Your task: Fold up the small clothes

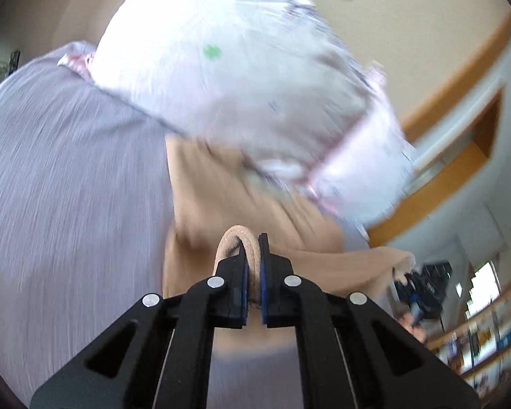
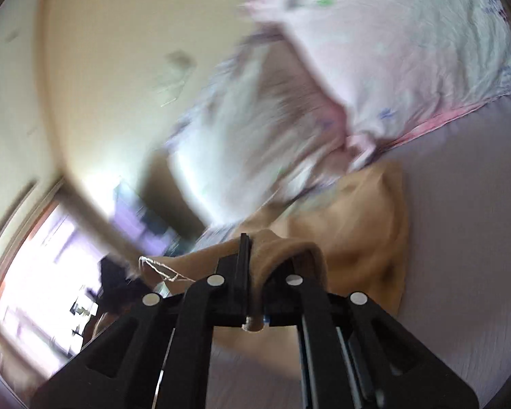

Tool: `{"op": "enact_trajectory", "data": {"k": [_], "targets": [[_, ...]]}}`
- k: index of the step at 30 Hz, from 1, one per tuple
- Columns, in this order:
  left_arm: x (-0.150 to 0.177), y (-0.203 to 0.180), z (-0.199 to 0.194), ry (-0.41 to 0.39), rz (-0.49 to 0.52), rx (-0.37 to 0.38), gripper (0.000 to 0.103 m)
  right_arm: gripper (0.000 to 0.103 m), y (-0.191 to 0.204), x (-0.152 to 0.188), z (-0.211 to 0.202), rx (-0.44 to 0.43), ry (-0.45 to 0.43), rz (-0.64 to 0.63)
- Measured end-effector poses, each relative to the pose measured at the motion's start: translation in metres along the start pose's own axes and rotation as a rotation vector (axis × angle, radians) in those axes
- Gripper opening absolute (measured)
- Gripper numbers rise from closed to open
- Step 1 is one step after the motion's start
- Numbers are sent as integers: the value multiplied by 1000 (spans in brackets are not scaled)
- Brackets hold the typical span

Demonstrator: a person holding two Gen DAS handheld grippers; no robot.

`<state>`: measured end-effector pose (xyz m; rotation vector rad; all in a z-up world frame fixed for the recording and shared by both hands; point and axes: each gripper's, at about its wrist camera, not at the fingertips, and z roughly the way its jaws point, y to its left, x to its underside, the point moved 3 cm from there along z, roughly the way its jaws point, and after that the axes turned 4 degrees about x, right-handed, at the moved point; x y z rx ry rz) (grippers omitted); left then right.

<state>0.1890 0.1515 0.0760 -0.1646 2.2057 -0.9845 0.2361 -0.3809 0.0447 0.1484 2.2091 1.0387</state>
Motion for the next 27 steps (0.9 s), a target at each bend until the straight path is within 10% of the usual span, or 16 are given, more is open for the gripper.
{"op": "enact_trajectory", "data": {"k": [10,13,16,20,27], "targets": [[-70,70,125,86,-195,-123,4,8,-100,-47,119,263,65,321],[-74,89,135,99,-311,-65,6,49,-114,-53,135,304,67,378],[-79,107,137,81,-466,43,9,54,-121,-56,139,315,44,403],[-92,117,108,-97,-467,8,83,53,-130,-56,141,321,35,397],[-54,82,92,70,-232,-77,83,68,-92,-57,96,430,-69,217]]}}
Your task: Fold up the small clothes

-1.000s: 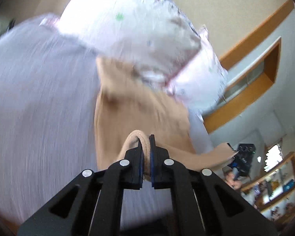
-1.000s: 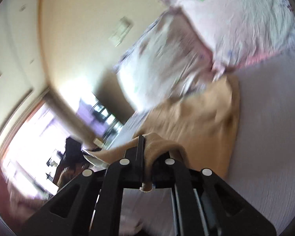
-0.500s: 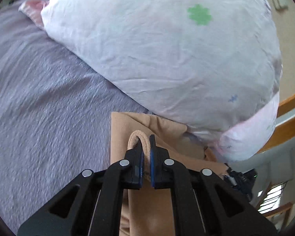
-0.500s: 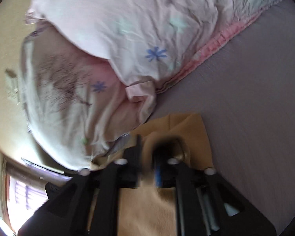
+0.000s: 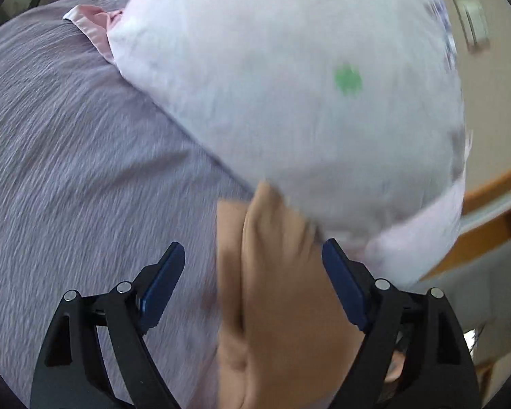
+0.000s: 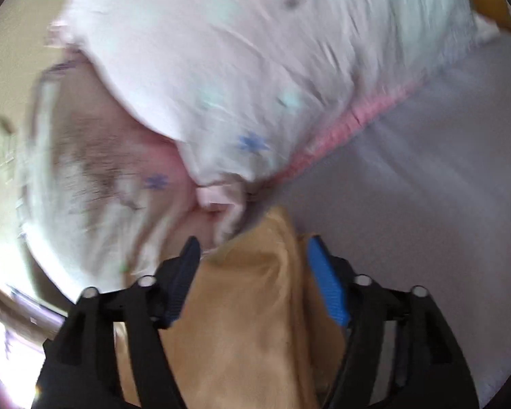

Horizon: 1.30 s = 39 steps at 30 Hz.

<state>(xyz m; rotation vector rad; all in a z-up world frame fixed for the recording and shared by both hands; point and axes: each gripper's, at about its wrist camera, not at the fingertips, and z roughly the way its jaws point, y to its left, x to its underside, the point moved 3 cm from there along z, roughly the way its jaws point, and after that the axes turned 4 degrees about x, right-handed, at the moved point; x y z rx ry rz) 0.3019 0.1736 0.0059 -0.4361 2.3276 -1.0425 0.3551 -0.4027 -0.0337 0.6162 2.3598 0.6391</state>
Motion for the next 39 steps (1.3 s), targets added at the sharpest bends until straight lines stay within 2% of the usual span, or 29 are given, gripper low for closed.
{"op": "enact_trajectory", "data": {"k": [1,5,7,8,9,10,12,14,17,22,24,26,28,30,31,33,34,35,36,37,38,39], "targets": [[14,-3,3,40,27,-7,83,69,4,3,-8,-19,-2,-19],[38,-11,17,133,41,-7,82,76,20,24,-38,-122,26,-112],[44,-19,24,130,84,-38,82,79,29,36,-50,-157,27,-157],[44,-21,28,138,92,-40,77,82,38,39,-53,-167,20,-174],[41,-19,32,146,79,-31,60,83,38,42,-57,-177,6,-196],[42,-18,37,154,49,-26,51,84,40,43,-61,-185,-7,-210],[43,-17,46,147,3,-35,24,86,35,46,-67,-212,-56,-221],[42,-22,53,139,-31,-25,18,87,26,44,-72,-239,-110,-197],[38,-58,49,98,3,5,15,87,11,42,-74,-262,-139,-147],[53,-164,66,88,136,112,15,87,0,34,-89,-232,-236,-152],[74,-210,96,133,202,163,15,87,-8,30,-93,-221,-256,-136],[105,-249,143,219,250,203,15,87,-17,26,-91,-219,-255,-105],[134,-271,187,295,267,216,15,87,-24,23,-89,-217,-245,-89],[164,-284,239,405,249,239,18,87,-32,19,-86,-202,-238,-72],[171,-285,252,447,207,288,18,87,-37,17,-85,-202,-236,-57],[180,-284,256,508,123,405,21,87,-43,15,-85,-207,-230,-33],[180,-285,253,508,123,421,27,87,-45,14,-84,-214,-224,-28],[177,-286,242,485,147,433,47,86,-46,13,-84,-225,-215,-25],[172,-286,230,446,179,430,77,83,-46,12,-83,-236,-199,-31],[167,-281,214,398,208,415,87,77,-45,12,-82,-243,-180,-41],[159,-274,188,329,256,378,88,72,-42,13,-79,-246,-140,-60],[155,-268,172,292,311,331,88,71,-40,15,-74,-242,-91,-79]]}}
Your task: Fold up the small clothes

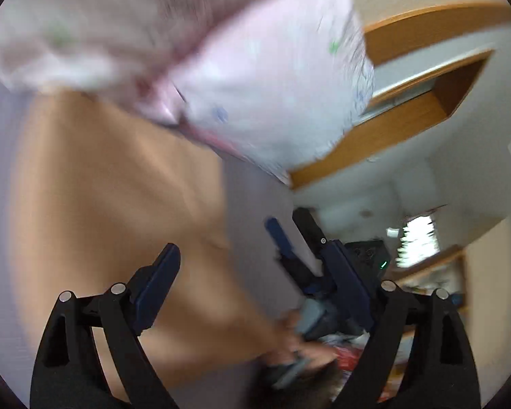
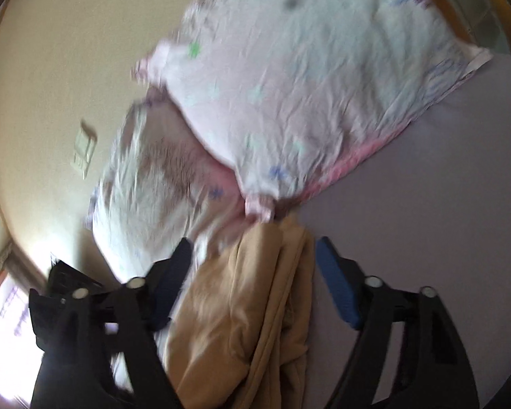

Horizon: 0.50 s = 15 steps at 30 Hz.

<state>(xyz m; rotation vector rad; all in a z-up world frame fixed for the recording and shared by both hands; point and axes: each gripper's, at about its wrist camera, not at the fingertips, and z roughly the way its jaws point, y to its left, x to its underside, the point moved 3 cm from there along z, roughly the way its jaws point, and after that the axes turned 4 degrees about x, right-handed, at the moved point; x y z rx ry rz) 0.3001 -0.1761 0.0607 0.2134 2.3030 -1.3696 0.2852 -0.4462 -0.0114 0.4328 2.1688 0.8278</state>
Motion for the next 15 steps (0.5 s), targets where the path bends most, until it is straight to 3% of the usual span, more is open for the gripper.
{"op": "enact_trajectory", "data": {"k": [3,6,7,9,13,15], "targets": [[10,11,-35,-25,125,-207,88,62,5,12,24,49,166,-29],[14,43,-52,-10,126,-331,88,60,17,17,43,118,233,-97],[15,53,-53,-4,99,-342,88,56,20,19,51,157,256,-121],[16,77,-50,15,29,-339,88,14,21,22,64,195,294,-152],[26,98,-44,57,-63,-281,88,11,13,9,53,251,208,-127],[25,103,-33,71,-93,-247,88,19,8,10,44,225,229,-71]]}}
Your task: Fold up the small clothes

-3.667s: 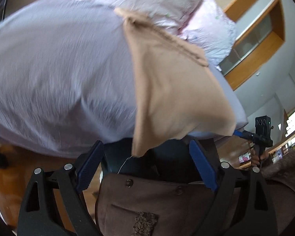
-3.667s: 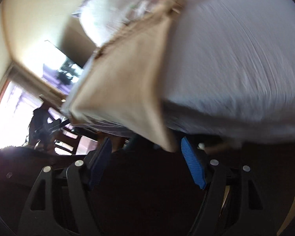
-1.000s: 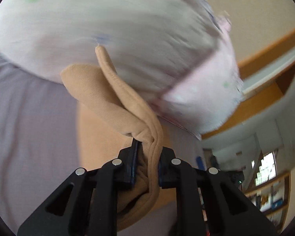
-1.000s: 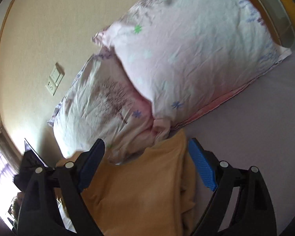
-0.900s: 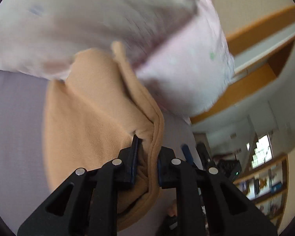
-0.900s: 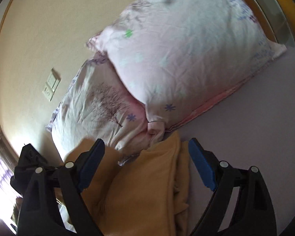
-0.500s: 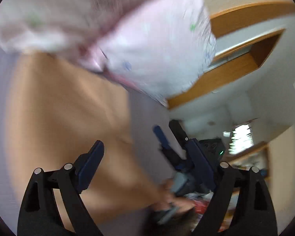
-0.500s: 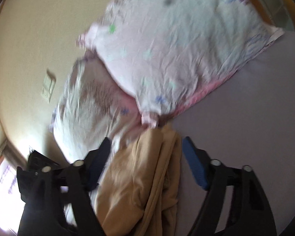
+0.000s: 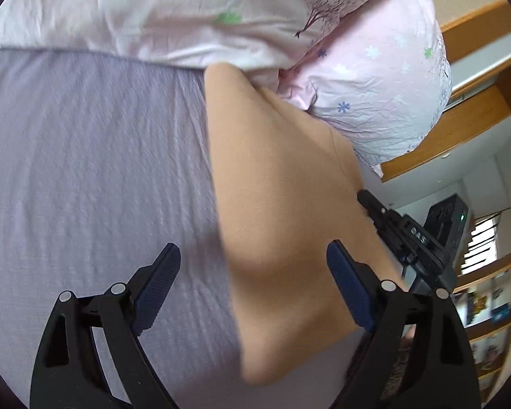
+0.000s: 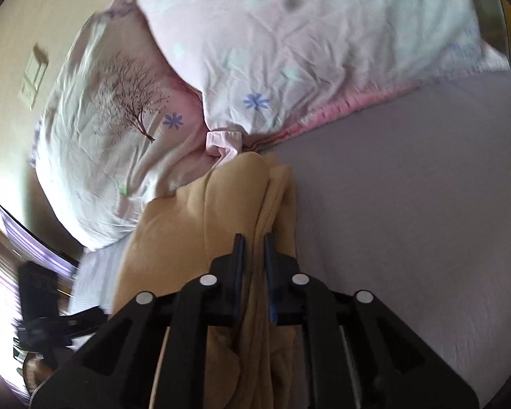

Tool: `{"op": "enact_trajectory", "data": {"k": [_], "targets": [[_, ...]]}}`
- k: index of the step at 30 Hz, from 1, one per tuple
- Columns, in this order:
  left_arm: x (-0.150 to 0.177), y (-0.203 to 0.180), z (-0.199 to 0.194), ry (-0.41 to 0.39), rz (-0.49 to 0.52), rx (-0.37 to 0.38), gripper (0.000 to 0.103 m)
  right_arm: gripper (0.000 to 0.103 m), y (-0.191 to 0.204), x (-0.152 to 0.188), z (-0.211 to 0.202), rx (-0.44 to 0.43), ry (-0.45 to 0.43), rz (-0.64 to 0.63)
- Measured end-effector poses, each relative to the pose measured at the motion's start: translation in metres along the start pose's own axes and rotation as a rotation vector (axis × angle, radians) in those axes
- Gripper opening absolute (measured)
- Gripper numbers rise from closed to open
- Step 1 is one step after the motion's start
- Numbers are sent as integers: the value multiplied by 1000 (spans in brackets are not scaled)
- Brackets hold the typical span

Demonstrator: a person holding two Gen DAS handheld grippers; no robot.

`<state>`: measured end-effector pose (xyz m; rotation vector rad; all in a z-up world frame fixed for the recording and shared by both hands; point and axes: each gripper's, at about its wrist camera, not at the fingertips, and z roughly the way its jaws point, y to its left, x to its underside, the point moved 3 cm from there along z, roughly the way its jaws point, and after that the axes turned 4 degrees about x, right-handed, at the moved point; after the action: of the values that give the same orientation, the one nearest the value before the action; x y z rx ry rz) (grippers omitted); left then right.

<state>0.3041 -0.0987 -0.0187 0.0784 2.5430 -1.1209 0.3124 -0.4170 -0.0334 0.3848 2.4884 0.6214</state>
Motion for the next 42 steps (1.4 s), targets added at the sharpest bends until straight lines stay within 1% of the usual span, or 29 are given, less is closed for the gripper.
{"op": "enact_trajectory", "data": {"k": [1,2,3,6,10,11,12,13,14,15,17,20,22,23,25,27,29,30,31,32,33,34,35,36,37,39,40,41,42], "targets": [[1,0,1,6,-5,12,88,38,-3,3,-5,-11,15,21],[0,-1,6,11,-9,26,88,67,-4,11,-14,-47,41,42],[-1,-2,11,15,-8,32,88,75,-2,16,-22,-69,46,41],[-4,-6,20,15,7,30,88,80,6,30,-33,-93,82,7],[-6,-13,29,16,-1,65,88,80,7,42,-14,-114,221,29],[-5,-13,32,14,-9,79,81,81,5,46,-9,-117,242,37],[-5,-13,33,7,-10,76,69,77,3,49,-8,-125,227,41],[-4,-12,33,6,-10,69,62,53,2,52,-9,-154,216,42],[-4,-9,33,7,-20,71,49,26,1,55,-6,-209,234,68],[-4,-7,31,-1,-27,82,44,26,-1,58,-3,-258,248,109],[-2,-6,19,-15,-17,119,37,24,4,62,-7,-278,225,96],[8,-10,-13,-70,57,84,36,24,27,70,-11,-328,231,44],[17,-3,-31,-96,65,68,36,24,44,77,-9,-339,243,-4],[21,4,-38,-99,59,42,38,29,53,82,-3,-331,263,-27],[26,17,-43,-86,46,-11,41,41,58,88,8,-256,308,-43],[33,24,-52,-101,46,-37,42,48,58,85,-6,-216,245,-42],[41,12,-72,-168,127,-96,42,49,65,81,-35,-173,119,-89],[46,3,-82,-197,169,-106,42,49,73,79,-51,-186,68,-117],[54,-12,-92,-221,215,-76,43,50,81,79,-63,-218,40,-140],[60,-22,-95,-220,238,-43,44,52,90,81,-74,-273,29,-159],[68,-30,-97,-213,258,-10,51,53,100,85,-82,-330,37,-177],[75,-40,-96,-206,283,20,55,55,106,89,-86,-357,43,-189],[85,-50,-90,-185,321,43,63,62,113,96,-87,-393,60,-208],[91,-54,-82,-163,337,42,65,67,117,103,-83,-397,89,-221],[96,-54,-76,-141,348,35,65,72,117,111,-73,-351,118,-227],[103,-46,-49,-69,344,-41,65,70,105,121,-49,-202,169,-218],[107,-38,-36,-22,324,-92,65,60,92,127,-41,-154,207,-183],[109,-35,-35,-18,318,-100,65,56,87,128,-41,-165,206,-156],[113,-35,-39,-36,327,-102,65,56,84,130,-53,-183,182,-140]]}}
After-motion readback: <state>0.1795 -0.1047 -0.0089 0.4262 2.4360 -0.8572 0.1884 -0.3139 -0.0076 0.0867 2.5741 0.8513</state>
